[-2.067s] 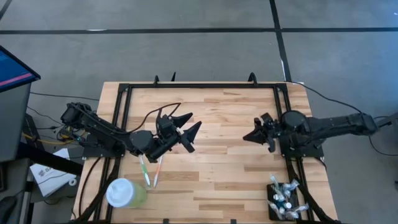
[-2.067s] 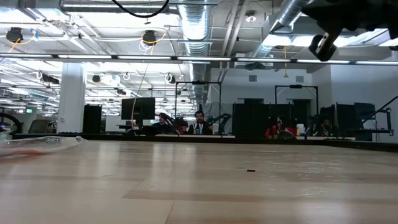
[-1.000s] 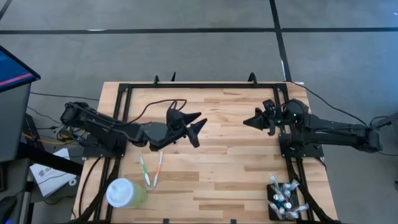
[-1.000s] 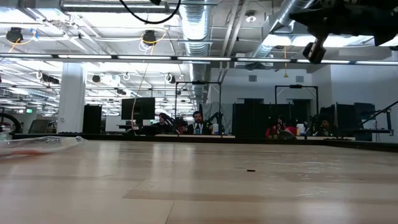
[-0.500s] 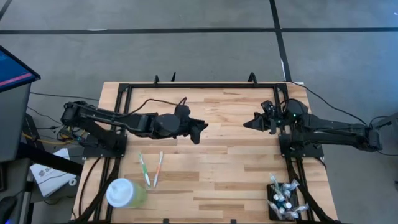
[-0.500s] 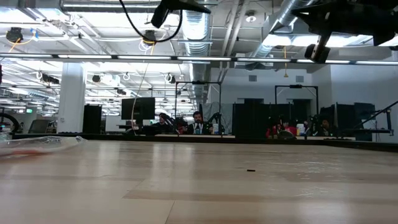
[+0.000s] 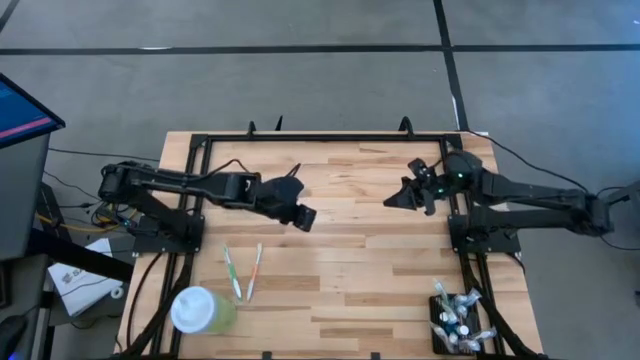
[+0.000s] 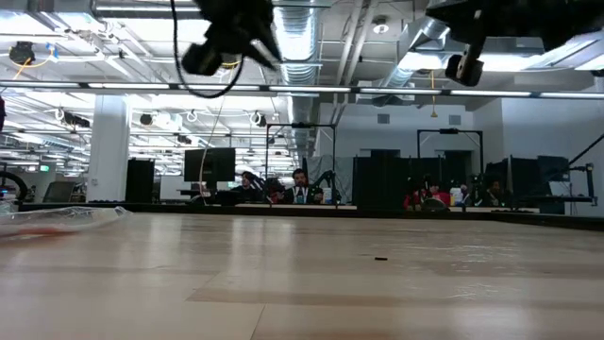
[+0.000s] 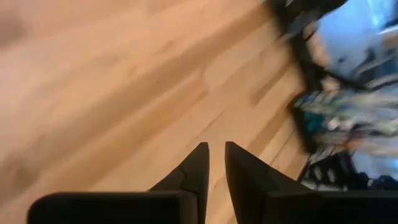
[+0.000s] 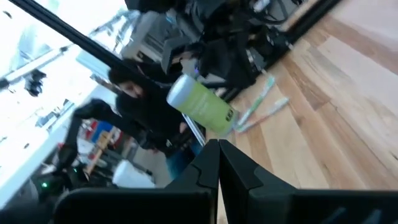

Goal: Pick & Place toothbrushing station
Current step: Put the green toothbrush into the black organizer

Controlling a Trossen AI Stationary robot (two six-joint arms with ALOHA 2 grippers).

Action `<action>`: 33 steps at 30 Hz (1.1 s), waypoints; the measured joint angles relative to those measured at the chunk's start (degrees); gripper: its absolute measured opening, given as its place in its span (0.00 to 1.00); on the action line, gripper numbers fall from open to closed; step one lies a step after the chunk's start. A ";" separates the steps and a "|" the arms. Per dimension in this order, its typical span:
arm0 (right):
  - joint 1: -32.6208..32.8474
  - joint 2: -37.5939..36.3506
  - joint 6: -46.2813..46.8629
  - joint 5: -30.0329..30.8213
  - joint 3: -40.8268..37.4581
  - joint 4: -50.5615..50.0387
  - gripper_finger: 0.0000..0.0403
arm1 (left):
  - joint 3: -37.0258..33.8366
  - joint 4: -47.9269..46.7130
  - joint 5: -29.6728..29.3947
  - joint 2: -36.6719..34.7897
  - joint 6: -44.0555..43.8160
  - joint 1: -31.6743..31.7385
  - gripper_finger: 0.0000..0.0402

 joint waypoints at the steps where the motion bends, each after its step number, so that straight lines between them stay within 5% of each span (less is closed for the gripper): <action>1: 0.00 0.78 -0.84 -0.31 0.65 -1.14 0.00 | 0.00 -2.18 1.80 0.00 -0.85 0.31 0.11; 15: -0.02 6.20 -3.17 -0.53 2.20 -2.95 0.00 | -0.32 -32.84 19.49 0.63 -17.15 1.40 0.00; 21: -0.02 6.11 -3.83 -0.59 2.20 -3.00 0.00 | -4.01 -32.62 25.01 0.57 -21.62 1.24 0.02; 33: -0.01 6.02 -4.16 -2.01 2.20 -3.90 0.00 | -13.35 -32.77 28.80 0.55 -27.67 -1.92 0.38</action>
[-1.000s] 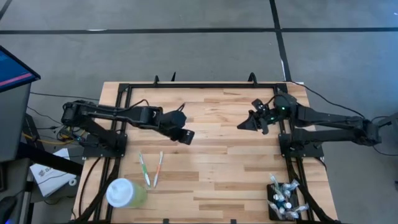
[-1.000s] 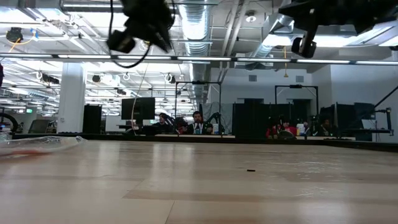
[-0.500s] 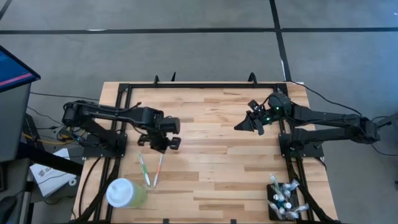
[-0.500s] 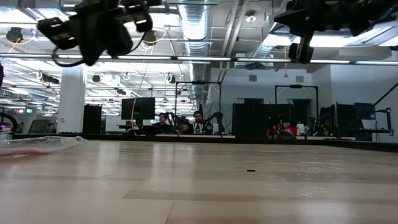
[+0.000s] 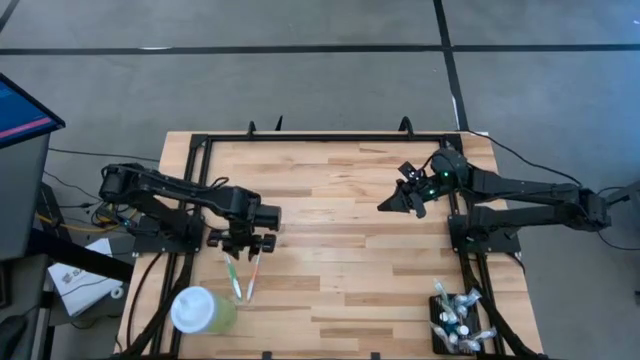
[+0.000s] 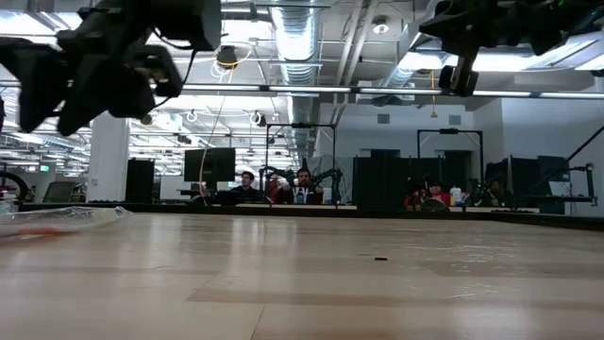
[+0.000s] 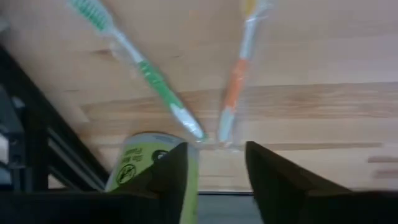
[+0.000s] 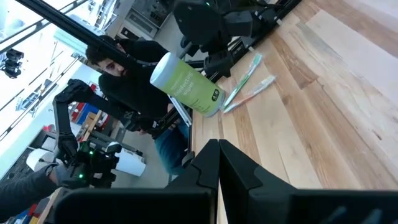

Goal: Pick & Place toothbrushing station
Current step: Put the green toothbrush into the black organizer

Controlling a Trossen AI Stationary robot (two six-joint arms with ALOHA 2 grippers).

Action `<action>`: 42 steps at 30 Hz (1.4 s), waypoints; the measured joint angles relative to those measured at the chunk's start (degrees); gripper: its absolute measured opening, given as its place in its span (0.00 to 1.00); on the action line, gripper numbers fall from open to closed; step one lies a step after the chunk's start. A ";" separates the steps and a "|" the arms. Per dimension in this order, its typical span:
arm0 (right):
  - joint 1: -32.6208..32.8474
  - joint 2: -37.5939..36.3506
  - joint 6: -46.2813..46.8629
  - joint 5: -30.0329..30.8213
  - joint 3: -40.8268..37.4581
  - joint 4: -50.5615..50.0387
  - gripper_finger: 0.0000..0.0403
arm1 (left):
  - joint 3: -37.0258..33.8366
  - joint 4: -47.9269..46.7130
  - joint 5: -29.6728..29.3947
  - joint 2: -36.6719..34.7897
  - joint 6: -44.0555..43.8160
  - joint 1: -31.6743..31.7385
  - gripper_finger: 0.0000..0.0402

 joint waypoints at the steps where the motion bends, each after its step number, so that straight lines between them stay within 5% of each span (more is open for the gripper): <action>1: 0.01 0.00 -0.12 0.00 0.00 0.01 0.00 | -0.56 -0.08 0.43 0.00 -0.33 -0.22 0.41; 9: -0.06 0.02 -0.84 0.02 0.00 0.07 0.00 | -5.62 0.52 2.19 -0.02 -3.21 -2.13 0.53; 42: -0.19 0.04 -1.79 0.20 -0.02 0.15 0.00 | -22.69 28.64 0.31 -0.15 -20.16 -11.47 0.50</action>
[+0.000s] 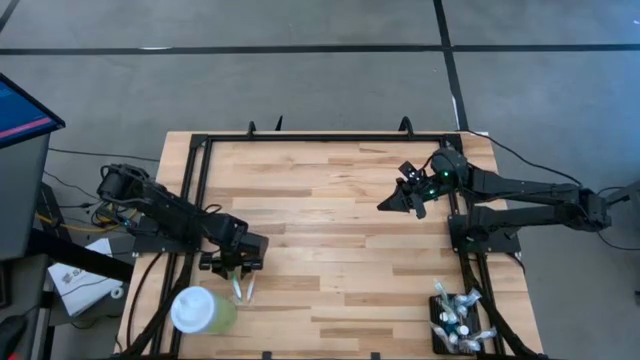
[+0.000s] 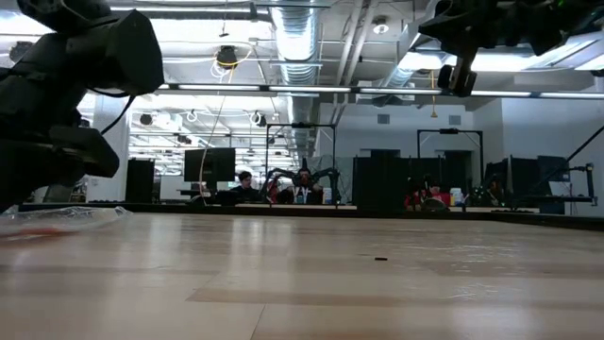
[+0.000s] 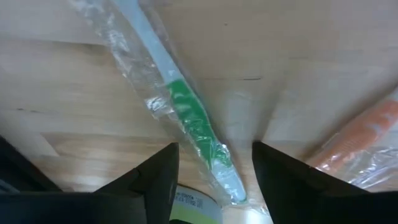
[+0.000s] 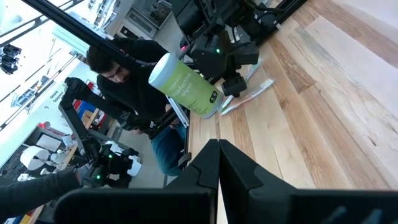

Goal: Pick & Place toothbrushing station
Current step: Put the green toothbrush into the black organizer

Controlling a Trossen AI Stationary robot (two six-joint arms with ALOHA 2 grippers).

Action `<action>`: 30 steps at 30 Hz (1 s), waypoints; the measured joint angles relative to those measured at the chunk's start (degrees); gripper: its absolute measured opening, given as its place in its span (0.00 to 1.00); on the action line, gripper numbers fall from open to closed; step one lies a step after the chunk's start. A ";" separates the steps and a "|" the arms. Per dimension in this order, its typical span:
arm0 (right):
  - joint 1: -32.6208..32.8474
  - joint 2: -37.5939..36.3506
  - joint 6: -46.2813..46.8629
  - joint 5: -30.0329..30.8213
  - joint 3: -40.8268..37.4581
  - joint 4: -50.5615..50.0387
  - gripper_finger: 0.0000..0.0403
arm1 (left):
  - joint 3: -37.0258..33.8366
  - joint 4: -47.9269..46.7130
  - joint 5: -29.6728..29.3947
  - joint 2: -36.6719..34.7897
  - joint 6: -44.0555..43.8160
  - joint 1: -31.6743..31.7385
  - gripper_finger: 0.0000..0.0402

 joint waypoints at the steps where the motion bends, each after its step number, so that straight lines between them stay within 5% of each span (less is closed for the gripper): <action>1: 0.00 0.00 0.00 0.00 0.00 0.02 0.00 | -0.43 1.06 -0.07 -0.07 0.04 0.00 0.50; 20: 0.02 0.00 0.02 0.02 0.00 1.49 0.00 | -2.08 3.96 -5.96 -0.13 5.44 -0.08 0.30; 30: 0.04 0.00 0.07 0.02 0.00 2.58 0.00 | -2.10 3.98 -6.64 -0.52 7.14 0.01 0.05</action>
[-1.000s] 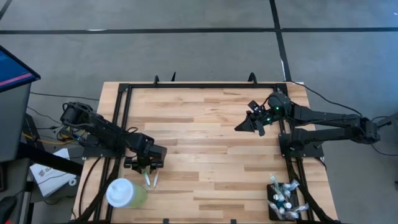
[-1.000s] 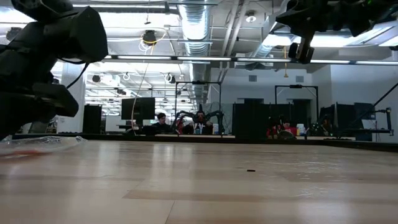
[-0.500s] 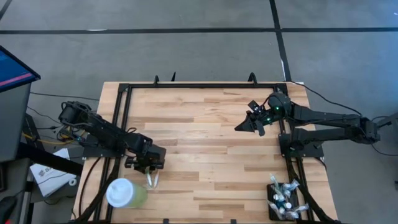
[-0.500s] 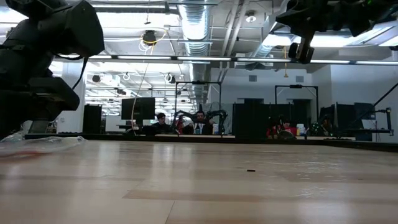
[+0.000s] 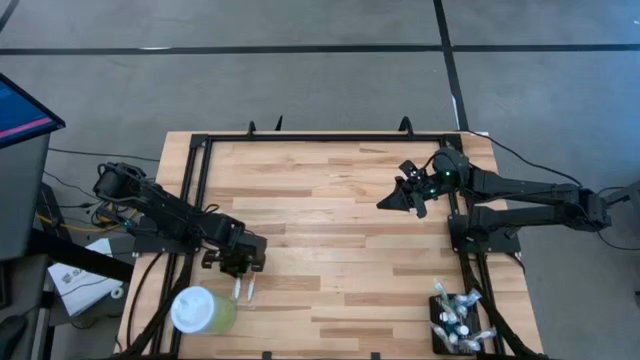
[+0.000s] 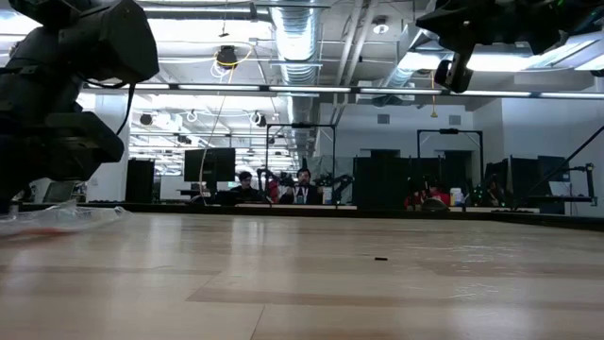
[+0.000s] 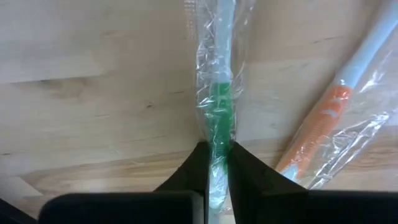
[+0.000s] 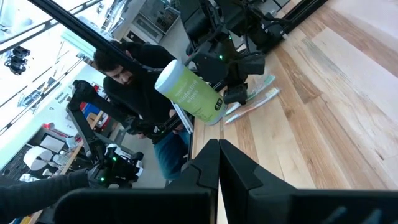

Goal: Pick & Place toothbrushing station
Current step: Put the green toothbrush into the black organizer

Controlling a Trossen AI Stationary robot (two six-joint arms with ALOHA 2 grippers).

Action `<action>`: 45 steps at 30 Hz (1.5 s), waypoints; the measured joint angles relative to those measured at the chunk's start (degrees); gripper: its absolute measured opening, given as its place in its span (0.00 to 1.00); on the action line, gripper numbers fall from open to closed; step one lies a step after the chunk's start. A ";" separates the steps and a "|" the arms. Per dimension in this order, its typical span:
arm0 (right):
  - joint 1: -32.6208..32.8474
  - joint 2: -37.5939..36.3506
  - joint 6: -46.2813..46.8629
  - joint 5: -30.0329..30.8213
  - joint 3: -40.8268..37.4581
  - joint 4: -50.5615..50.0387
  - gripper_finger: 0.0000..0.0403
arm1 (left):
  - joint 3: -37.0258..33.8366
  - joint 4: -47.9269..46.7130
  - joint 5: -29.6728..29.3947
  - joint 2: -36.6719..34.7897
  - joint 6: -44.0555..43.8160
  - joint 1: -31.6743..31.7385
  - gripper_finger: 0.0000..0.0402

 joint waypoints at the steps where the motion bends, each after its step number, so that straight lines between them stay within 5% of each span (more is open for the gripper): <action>1: 0.00 0.00 0.01 0.00 0.00 0.00 0.00 | -0.05 0.00 -0.34 -0.18 0.01 -0.02 0.05; 19: 0.00 0.00 0.11 0.00 0.00 0.02 0.00 | -0.53 -3.54 -16.67 -9.06 -2.05 -0.46 0.05; 45: -0.02 0.02 0.13 0.00 0.00 0.83 0.00 | 0.63 -4.31 -16.46 -10.00 -1.25 -0.55 0.00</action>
